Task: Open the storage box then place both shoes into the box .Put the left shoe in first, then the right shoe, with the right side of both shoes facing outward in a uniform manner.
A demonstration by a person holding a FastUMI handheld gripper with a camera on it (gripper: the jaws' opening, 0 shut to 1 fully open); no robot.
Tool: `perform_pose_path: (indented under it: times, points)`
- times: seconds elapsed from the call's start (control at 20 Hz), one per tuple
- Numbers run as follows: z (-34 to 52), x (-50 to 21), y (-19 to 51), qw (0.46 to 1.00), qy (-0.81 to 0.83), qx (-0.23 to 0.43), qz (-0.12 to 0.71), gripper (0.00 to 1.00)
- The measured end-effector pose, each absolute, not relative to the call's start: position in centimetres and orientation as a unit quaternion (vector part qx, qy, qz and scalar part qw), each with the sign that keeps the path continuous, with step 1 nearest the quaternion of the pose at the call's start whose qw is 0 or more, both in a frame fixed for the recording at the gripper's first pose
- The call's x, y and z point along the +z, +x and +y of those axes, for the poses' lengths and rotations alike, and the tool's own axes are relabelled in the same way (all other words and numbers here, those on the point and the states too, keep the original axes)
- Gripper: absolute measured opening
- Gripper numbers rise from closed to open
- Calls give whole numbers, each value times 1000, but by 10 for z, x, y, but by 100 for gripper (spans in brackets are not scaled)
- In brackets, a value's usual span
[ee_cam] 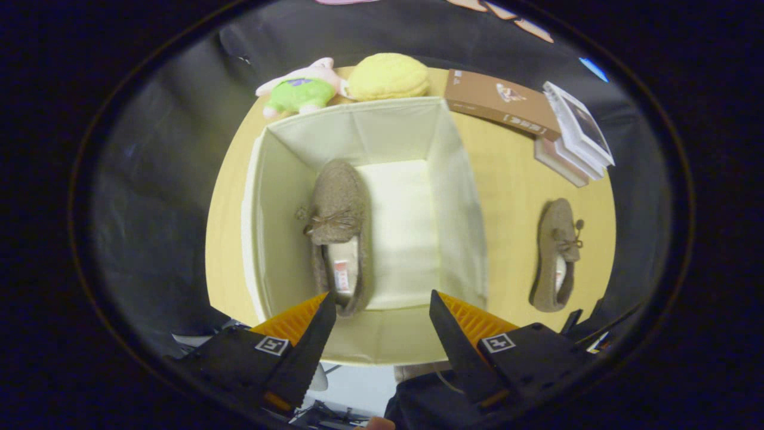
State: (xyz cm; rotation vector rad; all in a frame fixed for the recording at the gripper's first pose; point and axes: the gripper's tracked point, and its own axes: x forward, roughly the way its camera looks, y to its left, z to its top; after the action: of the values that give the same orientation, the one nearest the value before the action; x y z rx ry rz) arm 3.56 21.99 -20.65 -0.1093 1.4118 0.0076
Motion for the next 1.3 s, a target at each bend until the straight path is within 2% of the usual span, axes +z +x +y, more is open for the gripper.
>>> perform_pose_path:
  times: [0.55,1.2,1.3]
  points:
    - [75,-148,39,775,-56,-102,621,100]
    - [-98,-207,32,719,-66,-200,662,98]
    - [-114,-222,31,709,-71,-206,671,94]
